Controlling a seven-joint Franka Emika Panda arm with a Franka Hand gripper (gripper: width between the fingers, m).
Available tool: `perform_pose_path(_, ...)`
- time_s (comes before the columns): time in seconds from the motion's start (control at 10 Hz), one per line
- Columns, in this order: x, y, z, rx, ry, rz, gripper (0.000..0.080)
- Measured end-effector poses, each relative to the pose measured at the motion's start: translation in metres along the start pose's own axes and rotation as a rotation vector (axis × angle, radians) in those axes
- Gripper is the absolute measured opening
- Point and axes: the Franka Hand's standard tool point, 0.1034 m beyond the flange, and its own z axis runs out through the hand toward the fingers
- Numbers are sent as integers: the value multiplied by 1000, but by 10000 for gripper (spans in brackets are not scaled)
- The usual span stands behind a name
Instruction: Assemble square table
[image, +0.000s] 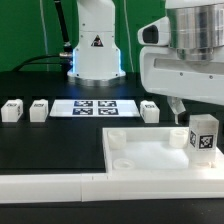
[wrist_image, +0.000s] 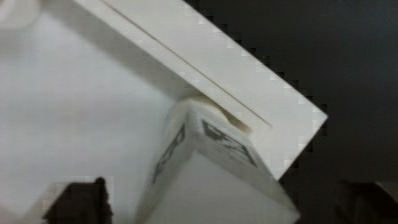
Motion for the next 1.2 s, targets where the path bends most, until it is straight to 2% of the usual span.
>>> perform_pose_path(0.1,0,0,0,0,0,-70,640)
perform_pose_path(0.2,0,1,1,-15,10,-200,648)
perform_pose_path(0.3,-2,1,4,-44,26,-374,649)
perform_pose_path(0.5,-6,-1,6,-74,36,-653,649)
perform_pose_path(0.7,-6,-4,6,-67,54,-711,649)
perform_pose_path(0.8,-5,-4,6,-66,54,-708,547)
perform_pose_path(0.9,-6,-4,6,-66,54,-679,411)
perform_pose_path(1.0,-5,-4,6,-62,55,-590,411)
perform_pose_path(1.1,-4,-2,6,-63,57,-547,298)
perform_pose_path(1.2,-3,-2,6,-59,59,-443,298)
